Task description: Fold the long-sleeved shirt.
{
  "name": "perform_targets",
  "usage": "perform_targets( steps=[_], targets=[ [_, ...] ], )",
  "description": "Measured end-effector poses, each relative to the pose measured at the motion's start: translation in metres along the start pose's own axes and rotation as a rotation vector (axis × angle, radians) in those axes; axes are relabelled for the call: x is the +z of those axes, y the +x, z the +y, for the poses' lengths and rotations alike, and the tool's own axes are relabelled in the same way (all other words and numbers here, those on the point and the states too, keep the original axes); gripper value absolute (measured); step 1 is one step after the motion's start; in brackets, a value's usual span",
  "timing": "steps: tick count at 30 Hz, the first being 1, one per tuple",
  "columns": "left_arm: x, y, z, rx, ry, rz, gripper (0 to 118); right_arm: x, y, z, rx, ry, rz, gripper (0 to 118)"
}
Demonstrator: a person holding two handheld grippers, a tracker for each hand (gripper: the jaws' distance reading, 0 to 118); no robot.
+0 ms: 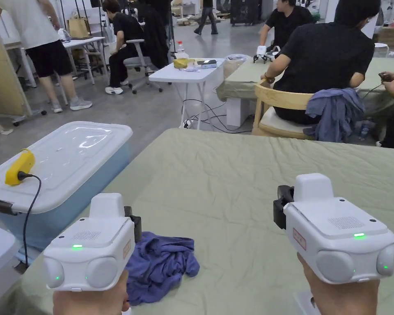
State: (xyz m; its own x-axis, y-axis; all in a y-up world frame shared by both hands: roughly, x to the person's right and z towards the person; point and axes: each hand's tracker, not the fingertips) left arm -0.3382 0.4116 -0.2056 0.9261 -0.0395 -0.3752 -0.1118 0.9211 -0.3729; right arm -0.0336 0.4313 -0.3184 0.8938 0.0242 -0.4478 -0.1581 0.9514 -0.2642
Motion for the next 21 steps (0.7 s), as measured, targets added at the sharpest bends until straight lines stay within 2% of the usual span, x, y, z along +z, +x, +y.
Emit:
perform_targets(
  steps=[4, 9, 14, 19, 21],
  targets=[
    [0.006, -0.026, -0.015, -0.003, -0.04, 0.056, 0, -0.011, -0.032, -0.002, 0.002, -0.009, 0.092, 1],
    [-0.002, -0.038, -0.021, -0.008, -0.068, 0.064, 0, -0.018, -0.048, -0.009, 0.046, -0.026, 0.111, 1],
    [-0.033, -0.034, -0.008, -0.165, -0.183, -0.014, 0, -0.027, -0.041, -0.023, 0.065, -0.071, 0.102, 1],
    [-0.095, -0.037, 0.008, -0.192, -0.441, -0.179, 0, -0.048, -0.031, -0.039, 0.039, -0.139, 0.083, 1],
    [-0.115, -0.028, 0.005, -0.26, -0.468, -0.213, 0, -0.059, -0.029, -0.047, 0.036, -0.165, 0.083, 1]
  ],
)
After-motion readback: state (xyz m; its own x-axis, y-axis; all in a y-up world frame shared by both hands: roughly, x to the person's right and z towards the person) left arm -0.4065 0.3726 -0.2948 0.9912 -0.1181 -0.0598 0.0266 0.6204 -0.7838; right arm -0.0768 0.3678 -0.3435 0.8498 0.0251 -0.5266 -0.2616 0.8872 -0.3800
